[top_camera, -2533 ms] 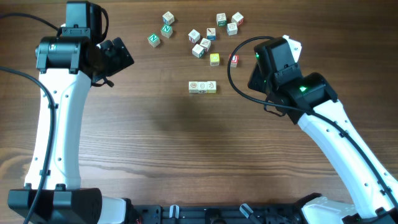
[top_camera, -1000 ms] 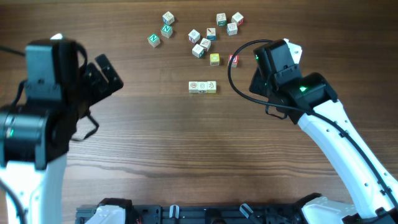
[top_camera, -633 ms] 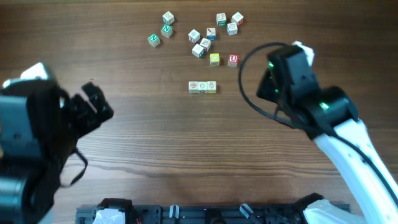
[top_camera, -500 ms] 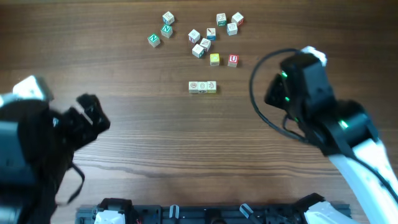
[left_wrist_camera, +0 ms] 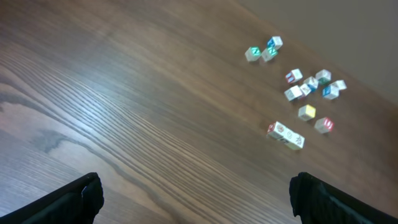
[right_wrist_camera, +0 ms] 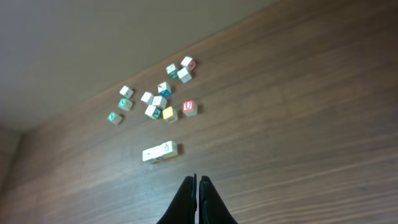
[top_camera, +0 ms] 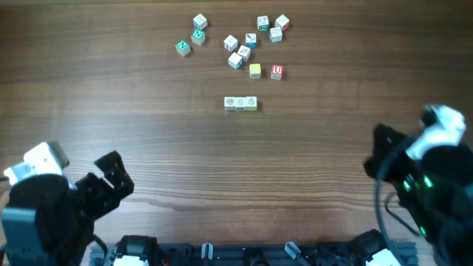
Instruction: Form a horizontal line
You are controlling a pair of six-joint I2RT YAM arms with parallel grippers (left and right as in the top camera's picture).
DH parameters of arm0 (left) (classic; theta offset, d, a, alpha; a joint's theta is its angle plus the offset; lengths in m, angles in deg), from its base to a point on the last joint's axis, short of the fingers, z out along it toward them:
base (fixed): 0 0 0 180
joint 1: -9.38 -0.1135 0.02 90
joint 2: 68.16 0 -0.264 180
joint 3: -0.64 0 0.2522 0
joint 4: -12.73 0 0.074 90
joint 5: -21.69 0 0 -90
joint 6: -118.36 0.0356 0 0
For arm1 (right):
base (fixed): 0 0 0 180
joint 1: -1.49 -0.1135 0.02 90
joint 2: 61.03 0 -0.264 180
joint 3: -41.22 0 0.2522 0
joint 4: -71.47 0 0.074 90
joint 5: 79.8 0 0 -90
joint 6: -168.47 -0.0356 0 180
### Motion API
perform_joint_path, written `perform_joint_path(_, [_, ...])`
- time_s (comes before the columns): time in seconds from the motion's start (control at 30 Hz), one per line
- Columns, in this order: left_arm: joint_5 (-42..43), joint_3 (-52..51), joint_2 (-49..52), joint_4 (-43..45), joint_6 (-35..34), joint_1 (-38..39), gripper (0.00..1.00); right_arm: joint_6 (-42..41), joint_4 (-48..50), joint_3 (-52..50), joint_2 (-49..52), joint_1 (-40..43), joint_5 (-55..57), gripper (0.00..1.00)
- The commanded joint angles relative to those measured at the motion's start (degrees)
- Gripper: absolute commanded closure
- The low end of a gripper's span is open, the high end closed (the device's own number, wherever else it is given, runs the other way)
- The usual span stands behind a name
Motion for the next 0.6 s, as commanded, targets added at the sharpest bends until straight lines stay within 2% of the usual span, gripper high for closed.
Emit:
perform_joint_path(0.0, [-1.0, -0.5, -5.1, -0.4, -1.8, 0.3, 0.00, 0.3, -2.0, 0.1, -3.7, -0.1, 2.8, 0.96])
perform_joint_path(0.23, [-0.9, -0.7, -11.2, -3.5, -2.4, 0.3, 0.00, 0.1, -3.8, 0.1, -8.0, -0.1, 2.8, 0.96])
perform_joint_path(0.57, [-0.9, -2.3, -11.4, -6.9, -3.8, 0.3, 0.00, -2.6, -12.0, 0.1, -12.0, -0.1, 2.8, 0.95])
